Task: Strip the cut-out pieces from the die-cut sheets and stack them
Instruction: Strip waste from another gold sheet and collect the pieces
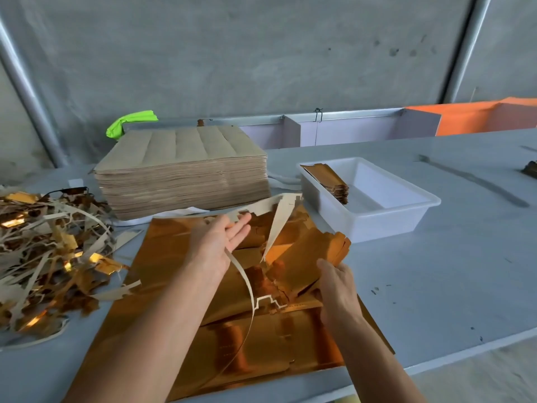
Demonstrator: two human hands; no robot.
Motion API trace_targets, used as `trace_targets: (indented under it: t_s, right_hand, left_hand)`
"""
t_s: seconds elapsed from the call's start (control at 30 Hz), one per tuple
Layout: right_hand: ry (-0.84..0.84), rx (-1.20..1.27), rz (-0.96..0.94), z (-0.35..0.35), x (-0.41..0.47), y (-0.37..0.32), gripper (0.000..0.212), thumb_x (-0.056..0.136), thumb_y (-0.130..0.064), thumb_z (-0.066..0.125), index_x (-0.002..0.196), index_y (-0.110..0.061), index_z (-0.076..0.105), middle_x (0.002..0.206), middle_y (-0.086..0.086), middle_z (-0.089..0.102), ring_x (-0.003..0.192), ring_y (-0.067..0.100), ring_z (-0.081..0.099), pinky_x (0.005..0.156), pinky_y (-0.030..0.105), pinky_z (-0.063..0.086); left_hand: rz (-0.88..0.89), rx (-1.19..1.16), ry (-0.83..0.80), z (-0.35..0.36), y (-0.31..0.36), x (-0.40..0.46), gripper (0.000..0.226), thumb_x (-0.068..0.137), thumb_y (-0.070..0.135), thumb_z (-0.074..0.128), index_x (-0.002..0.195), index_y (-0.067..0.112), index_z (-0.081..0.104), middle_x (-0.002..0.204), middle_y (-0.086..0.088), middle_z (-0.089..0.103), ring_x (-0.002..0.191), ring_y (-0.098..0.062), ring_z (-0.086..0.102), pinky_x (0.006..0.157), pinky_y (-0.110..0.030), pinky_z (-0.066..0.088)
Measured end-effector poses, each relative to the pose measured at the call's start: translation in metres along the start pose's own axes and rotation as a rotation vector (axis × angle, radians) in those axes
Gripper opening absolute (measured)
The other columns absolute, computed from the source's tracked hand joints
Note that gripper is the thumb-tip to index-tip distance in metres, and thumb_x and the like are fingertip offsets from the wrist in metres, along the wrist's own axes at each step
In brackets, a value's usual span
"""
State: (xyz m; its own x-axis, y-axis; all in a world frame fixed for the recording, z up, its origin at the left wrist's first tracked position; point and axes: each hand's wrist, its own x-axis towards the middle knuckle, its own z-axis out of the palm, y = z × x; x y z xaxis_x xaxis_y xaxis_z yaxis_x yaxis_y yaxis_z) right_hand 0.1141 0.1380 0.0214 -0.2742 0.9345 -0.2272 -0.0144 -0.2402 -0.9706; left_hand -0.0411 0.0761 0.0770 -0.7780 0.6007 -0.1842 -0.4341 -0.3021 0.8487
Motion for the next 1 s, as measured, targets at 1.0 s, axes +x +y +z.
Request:
trace_targets:
  t_s: [1.0]
  right_hand:
    - [0.013,0.126,0.037,-0.024,0.012,0.001,0.013,0.1,-0.027,0.043,0.091,-0.023,0.051,0.087,-0.005,0.057,0.082,0.02,0.059,0.071,0.037,0.051]
  left_hand:
    - [0.533,0.148,0.144,0.006,0.017,0.002,0.02,0.082,-0.01,0.058,0.074,0.008,0.051,0.071,-0.01,0.061,0.052,-0.015,0.066,0.061,-0.026,0.058]
